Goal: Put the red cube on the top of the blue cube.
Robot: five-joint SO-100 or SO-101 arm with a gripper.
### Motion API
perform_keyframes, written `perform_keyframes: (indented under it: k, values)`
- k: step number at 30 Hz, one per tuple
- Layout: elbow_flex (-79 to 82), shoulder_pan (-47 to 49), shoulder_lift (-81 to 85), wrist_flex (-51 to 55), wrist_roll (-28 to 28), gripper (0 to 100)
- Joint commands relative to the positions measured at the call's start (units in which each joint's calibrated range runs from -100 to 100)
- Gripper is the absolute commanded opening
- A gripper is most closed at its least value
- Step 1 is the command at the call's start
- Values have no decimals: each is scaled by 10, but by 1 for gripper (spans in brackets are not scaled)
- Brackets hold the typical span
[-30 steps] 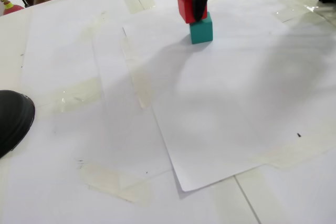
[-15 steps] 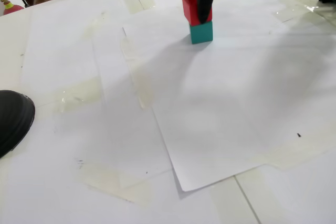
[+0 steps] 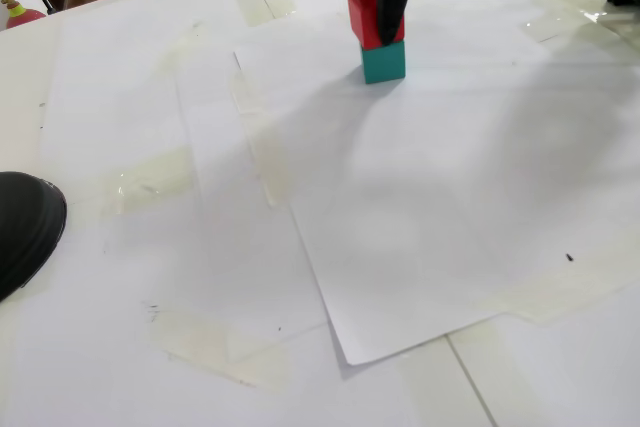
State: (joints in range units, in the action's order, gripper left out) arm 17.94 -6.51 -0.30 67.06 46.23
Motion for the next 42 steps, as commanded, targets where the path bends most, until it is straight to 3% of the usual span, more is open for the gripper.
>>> perform_keyframes:
  k: [1, 14, 27, 31, 34, 42]
  values:
    - [0, 7, 43, -3, 8, 22]
    - [-15, 36, 68, -2, 9, 38]
    - [-21, 33, 142, 25, 16, 38]
    - [-19, 41, 240, 81, 31, 36]
    - [1, 51, 353, 126, 44, 28]
    - [208, 82, 702, 152, 28, 16]
